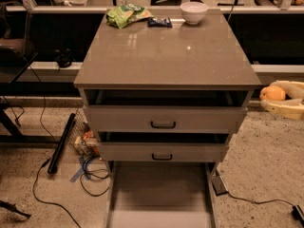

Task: Pick orange from bottom drawer and place on counter

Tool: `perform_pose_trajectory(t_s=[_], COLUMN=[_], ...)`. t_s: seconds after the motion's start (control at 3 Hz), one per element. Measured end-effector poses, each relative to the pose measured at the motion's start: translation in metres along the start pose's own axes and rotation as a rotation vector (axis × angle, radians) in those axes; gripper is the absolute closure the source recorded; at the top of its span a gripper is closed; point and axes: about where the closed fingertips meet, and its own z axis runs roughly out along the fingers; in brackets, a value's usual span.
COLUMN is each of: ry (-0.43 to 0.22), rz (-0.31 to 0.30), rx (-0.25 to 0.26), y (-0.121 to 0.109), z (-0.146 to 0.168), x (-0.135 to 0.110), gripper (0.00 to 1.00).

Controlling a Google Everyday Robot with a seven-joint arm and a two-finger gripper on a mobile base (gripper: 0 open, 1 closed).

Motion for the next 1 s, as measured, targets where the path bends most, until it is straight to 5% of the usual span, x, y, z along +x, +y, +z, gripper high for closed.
perform_pose_trajectory(t_s=[0.33, 0.67, 1.0], ry=[-0.035, -0.001, 0.051], rz=[-0.003, -0.019, -0.022], rx=[-0.003, -0.01, -0.039], y=[-0.015, -0.051, -0.067], z=[0.019, 0.052, 0.089], x=[-0.026, -0.07, -0.087], gripper=[1.0, 1.0, 1.0])
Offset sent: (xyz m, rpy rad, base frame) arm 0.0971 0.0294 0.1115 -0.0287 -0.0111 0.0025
